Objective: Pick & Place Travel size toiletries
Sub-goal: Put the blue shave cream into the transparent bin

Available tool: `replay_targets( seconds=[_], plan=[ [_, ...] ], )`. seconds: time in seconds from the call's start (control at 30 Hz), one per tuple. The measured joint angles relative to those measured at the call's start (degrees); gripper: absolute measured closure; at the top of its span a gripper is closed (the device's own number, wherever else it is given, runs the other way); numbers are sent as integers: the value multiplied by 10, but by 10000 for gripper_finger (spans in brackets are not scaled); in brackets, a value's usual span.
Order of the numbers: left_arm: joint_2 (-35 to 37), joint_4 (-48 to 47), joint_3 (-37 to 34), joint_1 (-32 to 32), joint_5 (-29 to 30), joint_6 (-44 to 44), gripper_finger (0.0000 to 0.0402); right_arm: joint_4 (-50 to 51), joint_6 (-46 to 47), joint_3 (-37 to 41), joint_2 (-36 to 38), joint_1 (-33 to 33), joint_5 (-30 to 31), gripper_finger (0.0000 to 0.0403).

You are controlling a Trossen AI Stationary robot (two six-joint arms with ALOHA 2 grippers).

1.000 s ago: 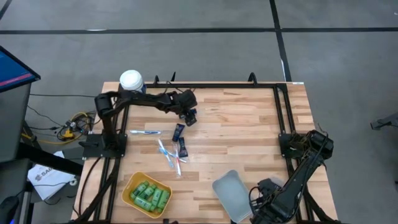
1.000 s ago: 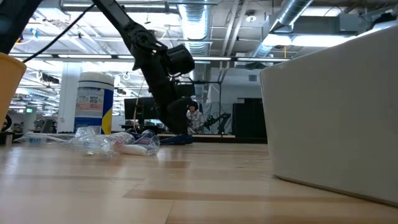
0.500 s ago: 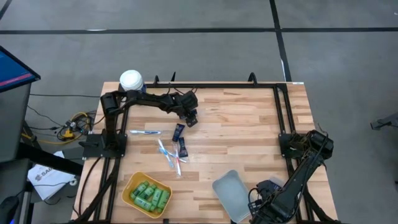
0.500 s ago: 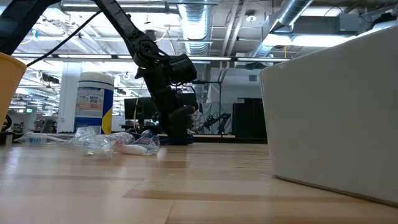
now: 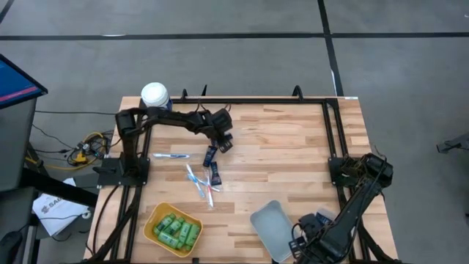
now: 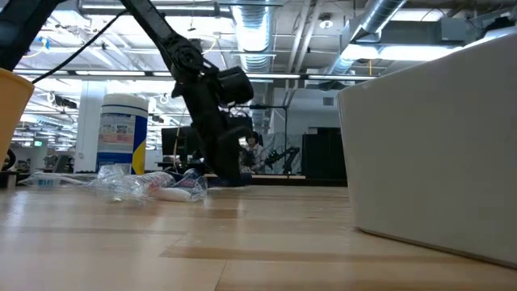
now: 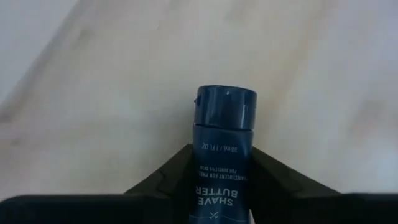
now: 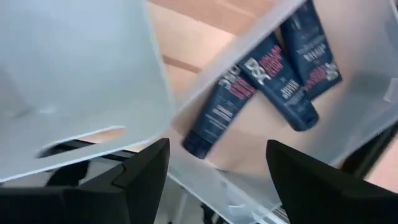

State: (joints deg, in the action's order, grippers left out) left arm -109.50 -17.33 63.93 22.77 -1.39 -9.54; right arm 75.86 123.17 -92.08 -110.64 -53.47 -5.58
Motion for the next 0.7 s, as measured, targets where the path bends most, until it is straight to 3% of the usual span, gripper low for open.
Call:
replay_targets(
  seconds=[0.27, 0.43, 0.57, 0.7],
  plan=[
    [98, 10, 1, -14, -54, -6, 314, 66, -1, -67, 0, 18, 138, 143],
    [184, 20, -1, -40, -120, -15, 315, 140, -2, -129, 18, 37, 316, 143],
    [252, 33, -2, -73, -130, -15, 315, 130, -55, -144, 57, 68, 477, 143],
    [311, 58, -2, -114, -130, -15, 315, 86, -166, -147, 98, 120, 550, 143]
  ],
)
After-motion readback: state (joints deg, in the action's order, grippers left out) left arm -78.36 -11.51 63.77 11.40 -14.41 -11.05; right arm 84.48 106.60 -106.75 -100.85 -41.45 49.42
